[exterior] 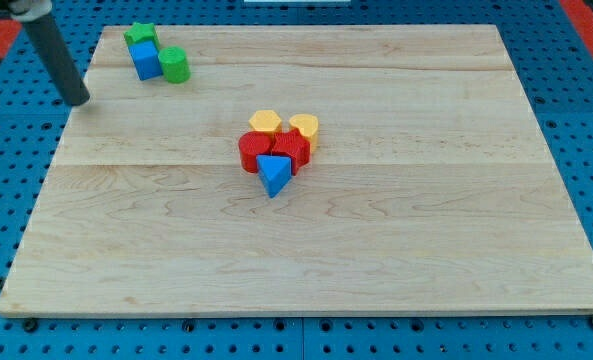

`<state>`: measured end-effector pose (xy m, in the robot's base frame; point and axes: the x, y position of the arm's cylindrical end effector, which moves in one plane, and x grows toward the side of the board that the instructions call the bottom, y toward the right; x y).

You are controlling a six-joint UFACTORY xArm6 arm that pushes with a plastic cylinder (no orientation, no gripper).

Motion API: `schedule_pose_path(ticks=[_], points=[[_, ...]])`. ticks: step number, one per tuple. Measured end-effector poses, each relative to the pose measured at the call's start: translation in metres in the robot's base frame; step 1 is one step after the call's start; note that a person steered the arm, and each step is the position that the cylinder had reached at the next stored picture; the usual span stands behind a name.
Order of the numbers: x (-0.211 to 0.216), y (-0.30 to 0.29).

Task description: Move the green star top right the green circle

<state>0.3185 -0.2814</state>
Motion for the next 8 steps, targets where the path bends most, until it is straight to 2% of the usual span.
schedule_pose_path(ticks=[2,3,4,5,8], points=[[-0.099,0.016],[-0.113,0.059],[-0.107,0.119],[-0.094,0.136],[-0.096,0.148]])
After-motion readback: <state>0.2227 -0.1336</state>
